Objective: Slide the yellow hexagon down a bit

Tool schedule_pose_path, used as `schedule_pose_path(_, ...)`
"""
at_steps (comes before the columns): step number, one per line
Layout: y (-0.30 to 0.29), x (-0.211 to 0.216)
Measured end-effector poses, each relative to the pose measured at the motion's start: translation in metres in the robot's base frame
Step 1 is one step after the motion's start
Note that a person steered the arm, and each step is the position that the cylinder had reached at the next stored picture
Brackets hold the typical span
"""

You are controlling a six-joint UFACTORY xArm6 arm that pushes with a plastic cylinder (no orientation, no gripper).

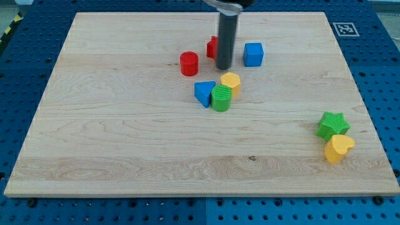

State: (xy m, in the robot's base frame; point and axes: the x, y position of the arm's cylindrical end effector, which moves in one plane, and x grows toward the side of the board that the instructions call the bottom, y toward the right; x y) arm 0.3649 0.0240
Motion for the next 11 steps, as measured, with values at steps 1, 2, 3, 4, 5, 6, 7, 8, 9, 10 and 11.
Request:
schedule_pose_path(1,-0.022,0.006)
schedule_pose_path(2,-0.016,0.031)
schedule_pose_path(3,-0.016,0.031)
schedule_pose_path(4,-0.015,0.035)
schedule_pose_path(5,-0.014,0.035)
schedule_pose_path(6,0.025,0.043)
schedule_pose_path(7,0.025,0.043)
schedule_pose_path(8,0.029,0.056)
schedule_pose_path(9,0.034,0.063)
schedule_pose_path(10,0.045,0.071)
schedule_pose_path(11,0.045,0.071)
